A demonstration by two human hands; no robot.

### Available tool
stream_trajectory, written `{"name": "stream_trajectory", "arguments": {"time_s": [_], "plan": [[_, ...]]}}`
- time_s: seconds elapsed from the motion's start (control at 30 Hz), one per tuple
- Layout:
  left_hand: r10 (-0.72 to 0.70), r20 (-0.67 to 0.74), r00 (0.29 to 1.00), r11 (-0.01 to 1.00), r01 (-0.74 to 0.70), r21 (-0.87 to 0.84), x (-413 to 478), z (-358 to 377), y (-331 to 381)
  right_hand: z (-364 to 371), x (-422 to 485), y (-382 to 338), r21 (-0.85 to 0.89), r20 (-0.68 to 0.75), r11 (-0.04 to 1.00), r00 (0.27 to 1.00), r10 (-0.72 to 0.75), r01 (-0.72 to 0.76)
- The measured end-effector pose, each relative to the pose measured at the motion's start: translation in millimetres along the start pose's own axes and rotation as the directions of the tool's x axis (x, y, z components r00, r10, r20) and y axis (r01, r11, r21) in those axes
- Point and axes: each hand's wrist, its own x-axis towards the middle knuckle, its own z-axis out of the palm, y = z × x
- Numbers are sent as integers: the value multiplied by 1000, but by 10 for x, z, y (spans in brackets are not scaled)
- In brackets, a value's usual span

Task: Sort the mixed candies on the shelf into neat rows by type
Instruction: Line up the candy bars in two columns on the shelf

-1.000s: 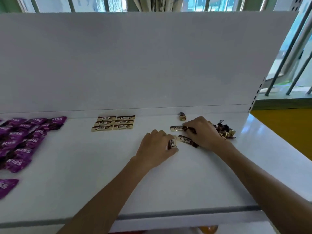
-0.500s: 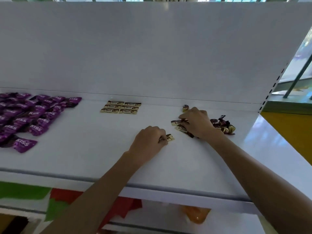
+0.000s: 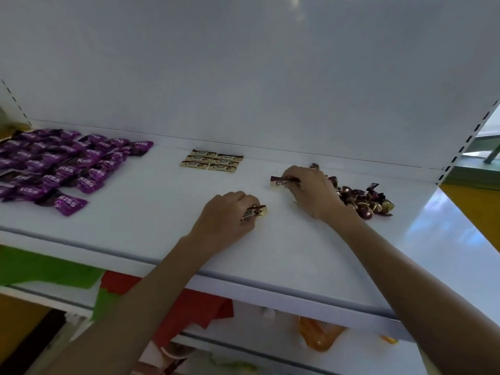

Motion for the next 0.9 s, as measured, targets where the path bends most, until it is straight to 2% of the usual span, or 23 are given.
{"name": "stream_trajectory", "arguments": {"time_s": [0.17,0.23,0.37,0.6,0.8,0.9], "plan": [[-28,-25,999,999,29,31,-78,-185,-266,150,-27,-383,263,-31,965,1000,-6,14],[-65,-25,998,998,66,23,-114,-262,-392,205,-48,-492,340,12,940,1000,26,-29],[-75,-37,997,997,75,-4,-203,-387,-645,219,-31,-671,254,95,967,995,-8,-17],[7,-146,989,998,-17,-68,-167,-522,-1027,315,48,-1088,336,41,942,999,2,-16],[45,-102,994,998,-48,-30,76,-472,-1520,604,436,-1052,98,74,994,996,51,-58],[32,-28,999,999,-32,10,215,-430,-1700,722,589,-1038,37,84,993,990,111,-114]]}}
